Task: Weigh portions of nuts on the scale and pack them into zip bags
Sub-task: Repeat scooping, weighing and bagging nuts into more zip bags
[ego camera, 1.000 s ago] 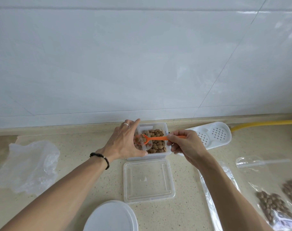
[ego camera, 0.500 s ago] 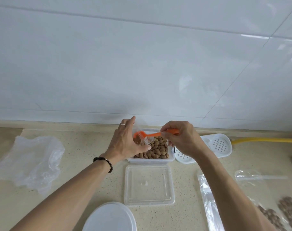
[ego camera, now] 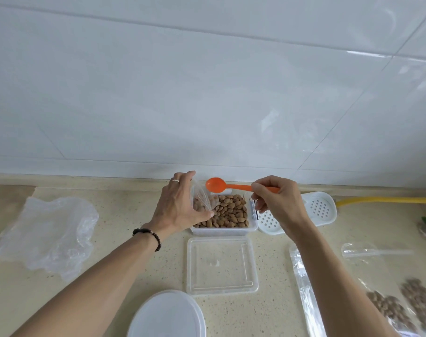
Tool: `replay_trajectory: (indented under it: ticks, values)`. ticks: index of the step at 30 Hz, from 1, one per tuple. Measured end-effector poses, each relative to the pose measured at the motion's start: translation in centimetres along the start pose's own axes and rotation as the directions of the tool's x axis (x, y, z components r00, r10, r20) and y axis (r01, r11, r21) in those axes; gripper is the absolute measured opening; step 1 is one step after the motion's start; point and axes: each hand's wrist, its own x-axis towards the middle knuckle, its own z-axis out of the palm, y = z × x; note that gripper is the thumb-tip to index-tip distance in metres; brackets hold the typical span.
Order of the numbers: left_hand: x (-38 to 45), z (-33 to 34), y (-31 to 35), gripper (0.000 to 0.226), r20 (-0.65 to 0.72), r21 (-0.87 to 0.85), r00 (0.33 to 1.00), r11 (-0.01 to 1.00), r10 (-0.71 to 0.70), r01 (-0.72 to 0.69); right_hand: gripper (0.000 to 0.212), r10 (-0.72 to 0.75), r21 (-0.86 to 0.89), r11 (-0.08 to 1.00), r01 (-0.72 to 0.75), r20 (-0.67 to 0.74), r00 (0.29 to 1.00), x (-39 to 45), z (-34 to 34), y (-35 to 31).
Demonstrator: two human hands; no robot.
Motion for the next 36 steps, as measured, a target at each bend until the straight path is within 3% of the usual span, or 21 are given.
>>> replay_trajectory:
  ticks: [4, 7, 10, 16, 23, 36]
  values:
    - [-0.3, -0.2, -0.8, 0.111, 0.015, 0.042, 1.000, 0.999, -0.009, 0.009, 0.013, 0.075, 0.103, 0.993, -0.065, -0.101, 0.992, -0.1, -0.6, 1.4]
    - [-0.8, -0.4, -1.1, 0.113, 0.031, 0.044, 0.999, 0.999, -0.023, 0.022, 0.017, 0.101, -0.071, 0.991, -0.113, -0.157, 0.982, 0.3, -0.7, 3.4]
    - [-1.1, -0.5, -1.4, 0.114, 0.046, 0.060, 0.999, 0.998, -0.027, 0.024, 0.016, 0.064, -0.325, 0.941, -0.092, -0.096, 0.993, 0.3, 0.0, 5.5]
    - [-1.3, -1.0, -1.6, 0.114, 0.043, 0.102, 0.999, 0.995, -0.021, 0.017, 0.021, 0.058, -0.404, 0.915, -0.002, 0.126, 0.990, 0.3, 2.5, 7.3]
    - [-1.4, -1.4, -1.6, 0.117, 0.052, 0.129, 0.998, 0.991, -0.036, 0.029, 0.013, 0.212, -0.100, 0.975, -0.199, 0.133, 0.968, 0.7, 2.5, 7.8]
    - [-0.9, -0.9, -0.3, 0.115, 0.069, 0.150, 0.997, 0.989, -0.023, 0.012, 0.015, 0.313, 0.249, 0.918, -0.308, 0.021, 0.950, 0.1, -0.6, 7.7]
